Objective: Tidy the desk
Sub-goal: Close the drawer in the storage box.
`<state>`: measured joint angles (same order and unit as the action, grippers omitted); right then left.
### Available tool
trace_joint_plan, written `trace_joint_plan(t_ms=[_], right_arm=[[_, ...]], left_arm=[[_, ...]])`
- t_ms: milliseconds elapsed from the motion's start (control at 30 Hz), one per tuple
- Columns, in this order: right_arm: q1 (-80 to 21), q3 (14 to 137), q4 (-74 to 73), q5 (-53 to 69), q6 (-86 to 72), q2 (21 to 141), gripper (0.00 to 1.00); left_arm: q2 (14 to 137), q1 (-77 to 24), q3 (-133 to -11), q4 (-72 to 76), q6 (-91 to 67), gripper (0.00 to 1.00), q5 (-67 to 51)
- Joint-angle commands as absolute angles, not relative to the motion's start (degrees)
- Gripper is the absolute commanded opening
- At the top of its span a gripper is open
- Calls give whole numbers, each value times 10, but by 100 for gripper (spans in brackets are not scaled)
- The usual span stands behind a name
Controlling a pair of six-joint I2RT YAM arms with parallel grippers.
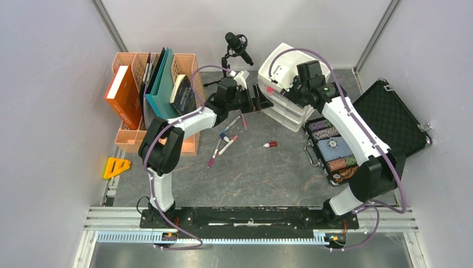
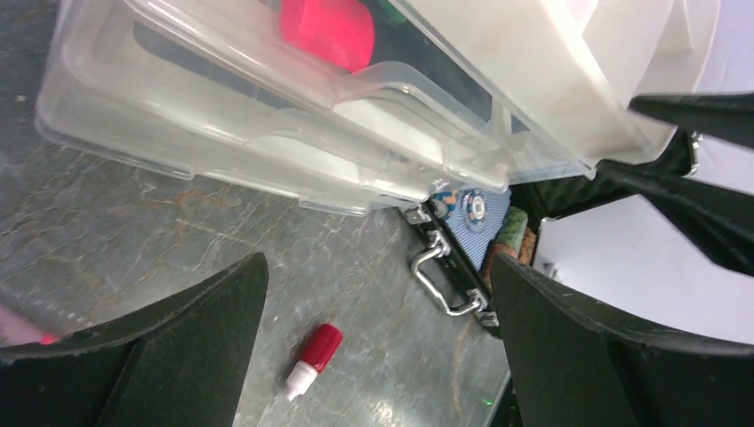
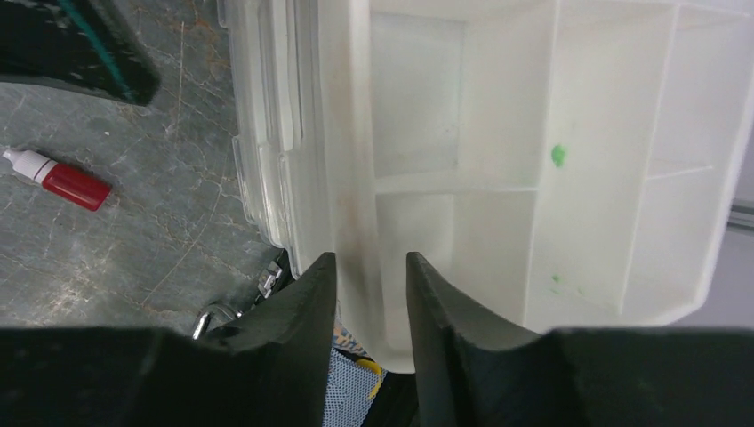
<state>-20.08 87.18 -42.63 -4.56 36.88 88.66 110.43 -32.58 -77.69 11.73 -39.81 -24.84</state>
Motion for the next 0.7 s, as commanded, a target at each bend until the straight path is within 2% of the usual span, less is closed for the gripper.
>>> trace_joint_plan(t_ms=[0, 233, 433, 533, 667], right_arm=[[-195, 889, -425, -21, 355, 902, 37], [-194, 887, -429, -2, 341, 897, 22], [-193, 894, -442, 22, 327, 894, 9], [-192, 906, -452, 29, 321, 900, 1], [-186, 935, -468, 40, 316, 913, 0]], left_arm=[[1145, -323, -809, 202, -491, 100, -277], [1200, -323, -810, 302, -545, 96, -292], [1247, -322, -781, 482, -610, 96, -314], [1259, -322, -777, 499, -613, 95, -319], [1265, -322, -761, 538, -619, 95, -318]])
